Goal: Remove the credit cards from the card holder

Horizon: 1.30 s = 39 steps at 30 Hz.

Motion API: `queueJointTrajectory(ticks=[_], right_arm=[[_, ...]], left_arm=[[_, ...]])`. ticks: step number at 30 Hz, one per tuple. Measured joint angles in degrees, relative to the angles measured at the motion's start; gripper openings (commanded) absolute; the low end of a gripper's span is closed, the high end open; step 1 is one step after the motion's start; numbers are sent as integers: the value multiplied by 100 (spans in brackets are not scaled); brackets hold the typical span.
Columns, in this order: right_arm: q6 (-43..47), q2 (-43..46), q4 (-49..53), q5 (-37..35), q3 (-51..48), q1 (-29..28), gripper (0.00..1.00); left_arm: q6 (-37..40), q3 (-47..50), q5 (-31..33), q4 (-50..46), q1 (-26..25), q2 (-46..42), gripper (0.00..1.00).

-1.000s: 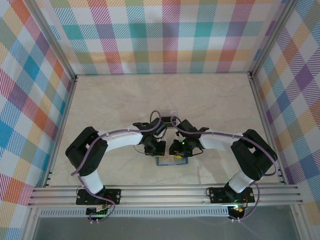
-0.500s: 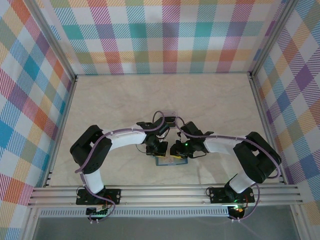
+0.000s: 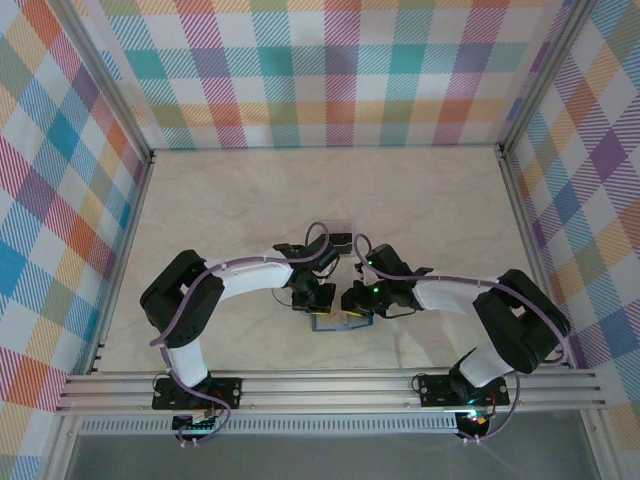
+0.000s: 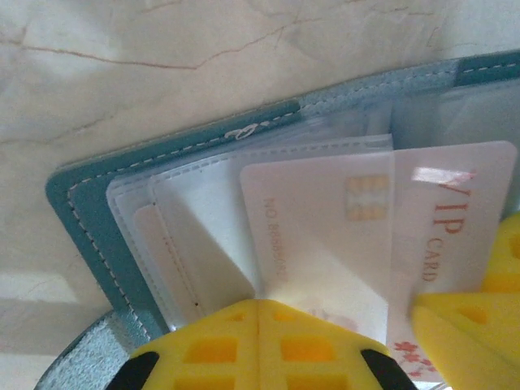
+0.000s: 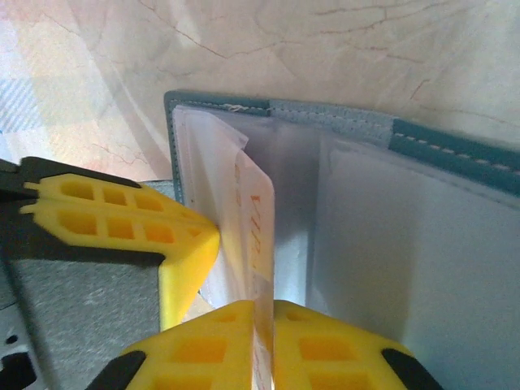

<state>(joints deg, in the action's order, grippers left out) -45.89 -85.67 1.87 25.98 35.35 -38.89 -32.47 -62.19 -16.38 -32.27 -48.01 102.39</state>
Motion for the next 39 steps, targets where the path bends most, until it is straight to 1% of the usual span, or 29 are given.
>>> queueJointTrajectory(ticks=[10,17,20,25,28,30,33,39], right_arm=[[221,540,684,-369,0,151,8],[382,1001,1178,-671,39,181,6],[487,1132,1353,-767,151,181,5],[815,1244,1644,-905,472,181,4],[1174,1241,1808,-1043,754,181,4],[1469,1217,1930,-1187,953,181,2],[2122,1088,2070,-1397,1290,181,1],[3976,662,2339,-1812,1998,181,1]], left_arm=[[-2,0,20,-15,-4,0,6],[-31,0,129,-61,-24,-63,11],[-96,2,210,-61,-31,-190,12],[-144,20,409,-61,-28,-555,12],[-184,90,535,-59,-28,-748,12],[-225,179,605,-59,-22,-859,12],[-264,339,688,-61,17,-992,12],[-289,581,710,-57,111,-1261,12]])
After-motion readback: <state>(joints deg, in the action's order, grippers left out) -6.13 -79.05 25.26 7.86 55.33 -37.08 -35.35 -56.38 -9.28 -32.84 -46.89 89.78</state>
